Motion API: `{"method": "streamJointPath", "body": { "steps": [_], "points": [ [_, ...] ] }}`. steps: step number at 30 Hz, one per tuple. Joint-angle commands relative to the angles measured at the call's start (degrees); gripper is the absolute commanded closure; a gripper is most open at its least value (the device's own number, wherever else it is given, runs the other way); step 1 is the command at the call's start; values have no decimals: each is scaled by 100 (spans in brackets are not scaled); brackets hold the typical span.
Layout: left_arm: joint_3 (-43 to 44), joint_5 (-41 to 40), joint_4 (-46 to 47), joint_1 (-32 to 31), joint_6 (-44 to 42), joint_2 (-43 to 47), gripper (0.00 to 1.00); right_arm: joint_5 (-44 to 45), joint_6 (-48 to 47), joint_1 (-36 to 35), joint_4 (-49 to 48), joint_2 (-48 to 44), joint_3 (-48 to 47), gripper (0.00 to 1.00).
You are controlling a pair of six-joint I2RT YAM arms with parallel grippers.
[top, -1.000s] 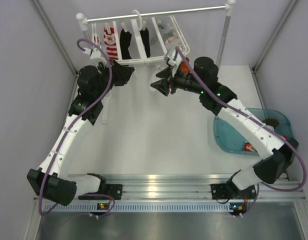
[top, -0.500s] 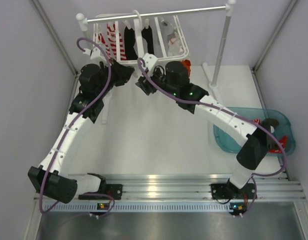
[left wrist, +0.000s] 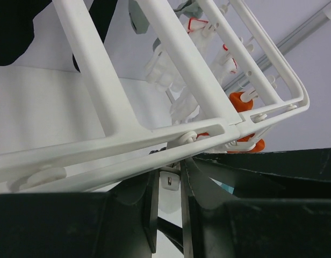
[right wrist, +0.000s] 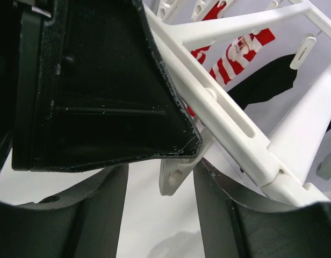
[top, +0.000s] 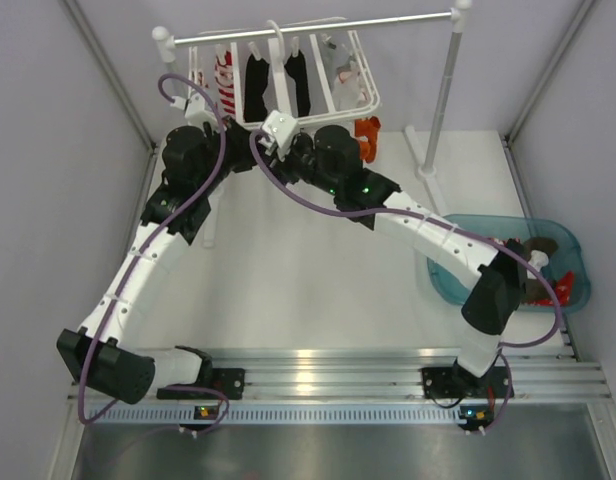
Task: Clip the socks to the hanger
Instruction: Open the clamp at the hanger.
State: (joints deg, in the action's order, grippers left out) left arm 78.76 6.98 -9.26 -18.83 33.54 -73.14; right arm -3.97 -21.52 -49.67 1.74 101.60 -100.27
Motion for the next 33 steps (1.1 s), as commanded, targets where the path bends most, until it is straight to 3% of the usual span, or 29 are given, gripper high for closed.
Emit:
{"method": "streamJointPath", "body": {
  "steps": [1,2,6,10,13,17,19,26,33],
  "points": [
    [280,-48,47,-42,56,-51,100,264,-344,-157,-191,53,-265,50],
    [289,-22,55,-51,56,-42,100,361,-405,-157,-183,61,-256,51],
    [263,40,56,-68,39,-25,98,370,-459,-148,-279,27,-195,80],
    [157,101,195,-59,-84,46,71,2,-362,-61,-350,-88,-81,100],
    [-9,172,528,-51,-400,247,57,-533,-11,106,-280,-158,-63,100],
    [-352,320,1125,28,-777,581,52,-1718,944,484,-226,-202,-54,100],
    [-493,777,1294,125,-919,678,50,-2273,1324,748,-261,-185,-80,100],
    [-757,1909,1813,327,-1359,890,50,-3530,2721,1196,-586,26,-204,100],
    [-529,2832,2094,538,-1411,573,55,-4024,3329,1381,-1052,97,-186,100]
  ]
}}
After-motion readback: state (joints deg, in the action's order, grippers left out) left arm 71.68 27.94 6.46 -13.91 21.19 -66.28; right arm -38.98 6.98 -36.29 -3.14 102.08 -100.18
